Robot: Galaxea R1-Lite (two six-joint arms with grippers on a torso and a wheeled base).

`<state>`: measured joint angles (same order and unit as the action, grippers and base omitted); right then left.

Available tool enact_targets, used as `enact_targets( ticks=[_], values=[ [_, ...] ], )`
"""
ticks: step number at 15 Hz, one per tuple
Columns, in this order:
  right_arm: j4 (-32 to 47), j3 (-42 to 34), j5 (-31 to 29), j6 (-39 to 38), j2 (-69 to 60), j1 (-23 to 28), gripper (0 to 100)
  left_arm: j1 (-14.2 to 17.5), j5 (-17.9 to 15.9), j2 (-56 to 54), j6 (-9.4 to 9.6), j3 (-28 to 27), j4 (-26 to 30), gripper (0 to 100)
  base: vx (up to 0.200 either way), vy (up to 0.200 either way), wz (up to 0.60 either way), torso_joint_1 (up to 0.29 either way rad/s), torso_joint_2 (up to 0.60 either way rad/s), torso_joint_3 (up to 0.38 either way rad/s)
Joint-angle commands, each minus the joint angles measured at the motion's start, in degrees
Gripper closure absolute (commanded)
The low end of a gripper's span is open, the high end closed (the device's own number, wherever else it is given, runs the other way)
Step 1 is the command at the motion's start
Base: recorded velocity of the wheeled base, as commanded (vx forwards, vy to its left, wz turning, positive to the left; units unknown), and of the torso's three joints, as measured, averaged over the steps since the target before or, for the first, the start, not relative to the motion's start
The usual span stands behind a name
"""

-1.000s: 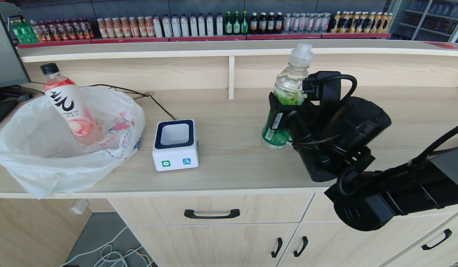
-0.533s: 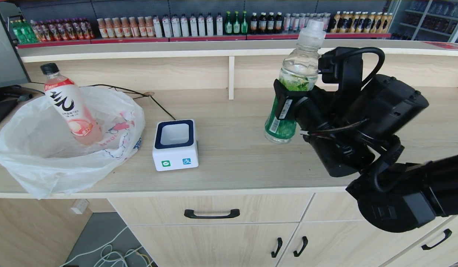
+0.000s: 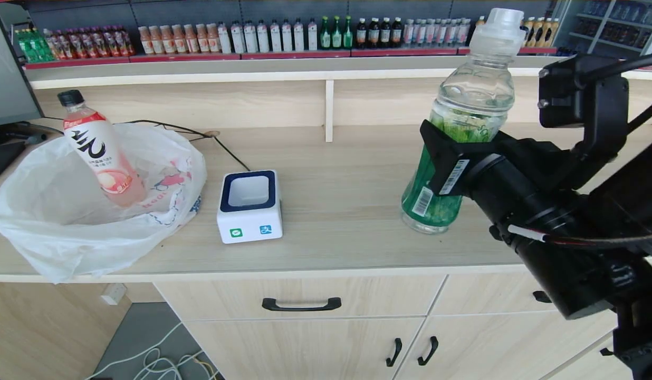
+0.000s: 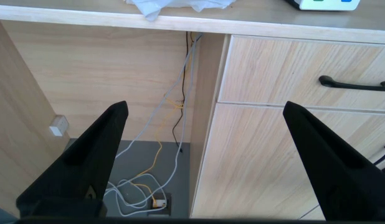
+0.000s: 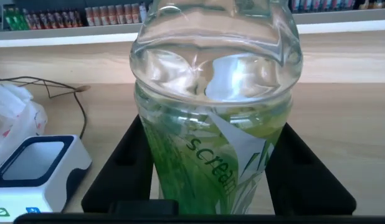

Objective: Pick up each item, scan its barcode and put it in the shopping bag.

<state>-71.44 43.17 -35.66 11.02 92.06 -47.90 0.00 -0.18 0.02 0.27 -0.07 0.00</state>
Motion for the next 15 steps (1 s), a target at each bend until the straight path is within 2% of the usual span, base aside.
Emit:
enact_targets(
  ticks=[1, 8, 9, 11, 15],
  values=[
    [-0.1, -4.0, -0.3, 0.3, -5.8, -1.8, 100, 0.0, 0.0, 0.0, 0.0, 0.1, 0.0, 0, 0.0, 0.0, 0.0, 0.0, 0.0, 0.0],
    [-0.1, -3.9, -0.2, -4.6, -7.2, -8.7, 100, 0.0, 0.0, 0.0, 0.0, 0.0, 0.0, 0, 0.0, 0.0, 0.0, 0.0, 0.0, 0.0],
    [0.1, -3.9, -0.1, -8.7, -7.0, -12.0, 100, 0.0, 0.0, 0.0, 0.0, 0.0, 0.0, 0, 0.0, 0.0, 0.0, 0.0, 0.0, 0.0],
    [0.1, -3.6, -0.2, -10.8, -5.9, -15.6, 100, 0.0, 0.0, 0.0, 0.0, 0.0, 0.0, 0, 0.0, 0.0, 0.0, 0.0, 0.0, 0.0],
    [0.3, -0.9, -0.2, -14.4, -5.3, -17.4, 100, 0.0, 0.0, 0.0, 0.0, 0.0, 0.0, 0, 0.0, 0.0, 0.0, 0.0, 0.0, 0.0]
  ],
)
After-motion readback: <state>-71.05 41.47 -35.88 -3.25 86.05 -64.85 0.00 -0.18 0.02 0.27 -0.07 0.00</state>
